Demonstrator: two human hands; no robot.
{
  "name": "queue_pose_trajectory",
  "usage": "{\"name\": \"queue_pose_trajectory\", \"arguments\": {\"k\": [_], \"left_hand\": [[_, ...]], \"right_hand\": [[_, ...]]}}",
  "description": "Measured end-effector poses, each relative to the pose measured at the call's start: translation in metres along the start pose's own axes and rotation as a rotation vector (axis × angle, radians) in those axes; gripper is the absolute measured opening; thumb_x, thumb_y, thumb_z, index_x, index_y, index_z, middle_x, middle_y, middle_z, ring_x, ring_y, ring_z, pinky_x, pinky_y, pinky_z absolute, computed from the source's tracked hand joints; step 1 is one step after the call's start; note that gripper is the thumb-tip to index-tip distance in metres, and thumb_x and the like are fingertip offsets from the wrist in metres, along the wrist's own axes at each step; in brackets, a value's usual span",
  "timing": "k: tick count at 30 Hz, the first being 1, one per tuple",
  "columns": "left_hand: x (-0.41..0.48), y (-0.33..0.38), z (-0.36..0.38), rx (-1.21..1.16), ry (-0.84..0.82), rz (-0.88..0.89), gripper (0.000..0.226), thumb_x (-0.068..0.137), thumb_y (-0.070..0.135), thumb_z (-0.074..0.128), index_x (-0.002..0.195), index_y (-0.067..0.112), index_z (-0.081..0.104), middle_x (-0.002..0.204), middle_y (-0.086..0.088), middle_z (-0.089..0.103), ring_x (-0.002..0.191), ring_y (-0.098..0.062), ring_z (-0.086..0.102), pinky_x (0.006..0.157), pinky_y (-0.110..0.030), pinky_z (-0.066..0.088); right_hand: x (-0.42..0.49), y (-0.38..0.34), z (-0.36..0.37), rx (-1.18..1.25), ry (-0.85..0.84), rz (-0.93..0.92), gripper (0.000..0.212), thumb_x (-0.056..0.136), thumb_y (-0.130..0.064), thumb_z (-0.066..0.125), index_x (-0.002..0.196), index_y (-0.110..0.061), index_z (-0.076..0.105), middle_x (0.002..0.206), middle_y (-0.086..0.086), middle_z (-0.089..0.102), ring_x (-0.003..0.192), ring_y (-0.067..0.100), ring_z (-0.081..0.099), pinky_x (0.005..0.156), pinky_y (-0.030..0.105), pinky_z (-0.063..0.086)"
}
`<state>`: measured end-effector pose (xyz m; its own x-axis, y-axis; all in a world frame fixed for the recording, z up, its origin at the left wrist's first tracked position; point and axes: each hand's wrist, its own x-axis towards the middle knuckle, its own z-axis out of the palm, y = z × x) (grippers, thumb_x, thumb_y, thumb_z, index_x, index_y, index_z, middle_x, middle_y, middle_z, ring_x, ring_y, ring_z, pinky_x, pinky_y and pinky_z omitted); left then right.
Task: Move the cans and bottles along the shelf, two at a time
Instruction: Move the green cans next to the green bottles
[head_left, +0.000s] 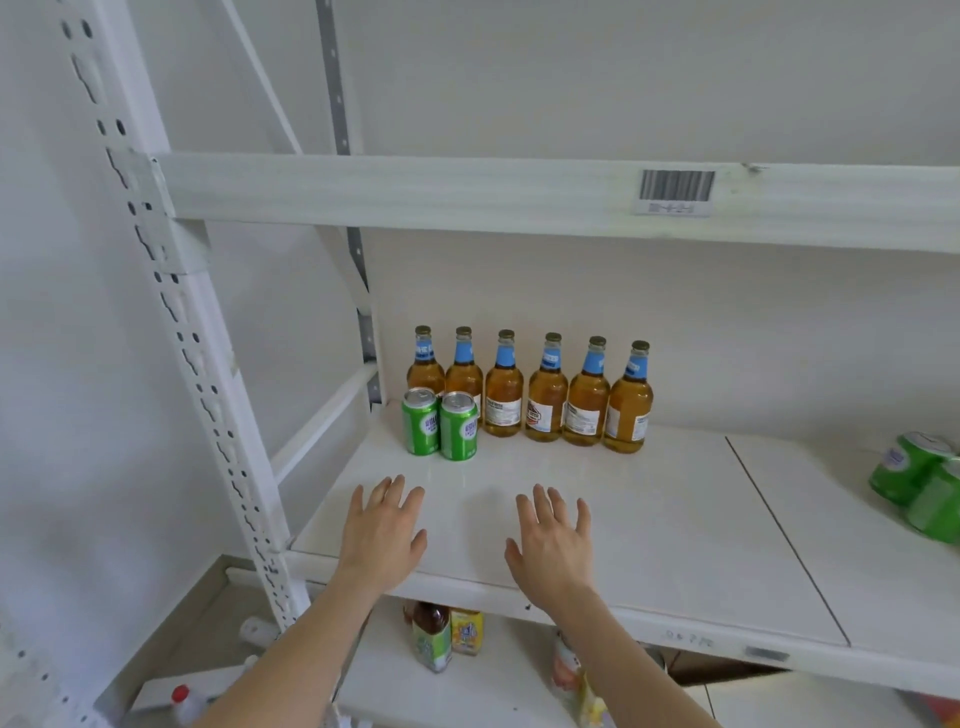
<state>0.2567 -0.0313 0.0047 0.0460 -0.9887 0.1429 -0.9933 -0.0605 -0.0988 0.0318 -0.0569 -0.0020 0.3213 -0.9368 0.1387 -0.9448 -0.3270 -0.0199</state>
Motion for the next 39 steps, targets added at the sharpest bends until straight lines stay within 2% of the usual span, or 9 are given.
{"name": "queue_pose_trajectory", "arguments": {"k": [16, 20, 23, 27, 30, 32, 33, 36, 39], "left_hand": [[0.144, -0.093, 0.023, -0.045, -0.016, 0.015, 0.065, 0.094, 0.048, 0.047, 0.150, 0.021, 0.025, 0.158, -0.003, 0.028, 0.146, -0.022, 0.024, 0.118, -0.048, 0.019], [0.179, -0.097, 0.035, -0.189, -0.089, 0.048, 0.071, 0.087, 0.050, 0.057, 0.146, 0.022, 0.029, 0.149, 0.000, 0.041, 0.135, -0.023, 0.039, 0.114, -0.046, 0.028], [0.200, -0.096, 0.047, -0.382, -0.159, 0.049, 0.078, 0.081, 0.051, 0.064, 0.144, 0.020, 0.031, 0.141, -0.002, 0.050, 0.125, -0.024, 0.050, 0.102, -0.040, 0.043], [0.220, -0.095, 0.060, -0.798, -0.216, -0.003, 0.081, 0.073, 0.041, 0.080, 0.140, 0.020, 0.039, 0.139, 0.001, 0.055, 0.124, -0.020, 0.054, 0.097, -0.035, 0.046], [0.229, -0.093, 0.070, -0.994, -0.254, -0.047, 0.078, 0.064, 0.028, 0.087, 0.131, 0.021, 0.047, 0.129, 0.002, 0.061, 0.107, -0.013, 0.058, 0.085, -0.024, 0.048], [0.234, -0.092, 0.075, -1.093, -0.271, -0.064, 0.078, 0.059, 0.021, 0.090, 0.126, 0.024, 0.051, 0.123, 0.003, 0.065, 0.099, -0.008, 0.060, 0.074, -0.013, 0.046], [0.236, -0.092, 0.076, -1.135, -0.276, -0.072, 0.078, 0.056, 0.018, 0.091, 0.124, 0.025, 0.053, 0.120, 0.004, 0.066, 0.098, -0.007, 0.061, 0.074, -0.013, 0.048], [0.241, -0.090, 0.078, -1.207, -0.286, -0.097, 0.080, 0.053, 0.012, 0.093, 0.122, 0.025, 0.055, 0.114, 0.006, 0.068, 0.102, -0.011, 0.063, 0.081, -0.024, 0.053], [0.240, -0.088, 0.078, -1.231, -0.296, -0.101, 0.084, 0.053, 0.013, 0.093, 0.123, 0.030, 0.052, 0.109, 0.012, 0.066, 0.097, -0.004, 0.061, 0.069, -0.012, 0.049]], "right_hand": [[0.152, -0.051, 0.022, 0.048, 0.026, 0.100, 0.066, 0.097, -0.051, 0.041, 0.152, -0.020, 0.022, 0.162, 0.005, 0.022, 0.149, 0.025, 0.016, 0.118, 0.054, 0.009], [0.179, -0.057, 0.029, 0.124, 0.068, 0.192, 0.069, 0.094, -0.054, 0.045, 0.150, -0.018, 0.024, 0.158, 0.000, 0.031, 0.147, 0.022, 0.022, 0.119, 0.050, 0.015], [0.195, -0.057, 0.033, 0.184, 0.083, 0.261, 0.071, 0.092, -0.058, 0.044, 0.148, -0.018, 0.027, 0.153, -0.003, 0.038, 0.143, 0.020, 0.030, 0.117, 0.048, 0.022], [0.213, -0.055, 0.038, 0.349, 0.078, 0.303, 0.067, 0.088, -0.060, 0.051, 0.140, -0.021, 0.034, 0.139, -0.002, 0.051, 0.130, 0.021, 0.046, 0.109, 0.044, 0.034], [0.221, -0.053, 0.041, 0.740, 0.037, 0.308, 0.064, 0.084, -0.046, 0.068, 0.135, -0.022, 0.038, 0.124, -0.007, 0.058, 0.117, 0.022, 0.057, 0.091, 0.033, 0.047], [0.224, -0.051, 0.041, 0.989, 0.023, 0.334, 0.063, 0.080, -0.034, 0.078, 0.132, -0.026, 0.042, 0.115, -0.013, 0.058, 0.114, 0.018, 0.059, 0.085, 0.025, 0.047], [0.225, -0.050, 0.040, 1.042, 0.014, 0.345, 0.064, 0.079, -0.031, 0.080, 0.130, -0.029, 0.042, 0.114, -0.014, 0.058, 0.112, 0.015, 0.059, 0.085, 0.023, 0.047], [0.228, -0.048, 0.041, 1.129, -0.008, 0.352, 0.063, 0.076, -0.029, 0.083, 0.124, -0.036, 0.041, 0.112, -0.018, 0.059, 0.102, 0.003, 0.057, 0.080, 0.015, 0.046], [0.227, -0.049, 0.042, 1.184, -0.015, 0.365, 0.065, 0.075, -0.026, 0.084, 0.121, -0.040, 0.040, 0.109, -0.027, 0.057, 0.095, -0.009, 0.053, 0.068, 0.006, 0.043]]}}
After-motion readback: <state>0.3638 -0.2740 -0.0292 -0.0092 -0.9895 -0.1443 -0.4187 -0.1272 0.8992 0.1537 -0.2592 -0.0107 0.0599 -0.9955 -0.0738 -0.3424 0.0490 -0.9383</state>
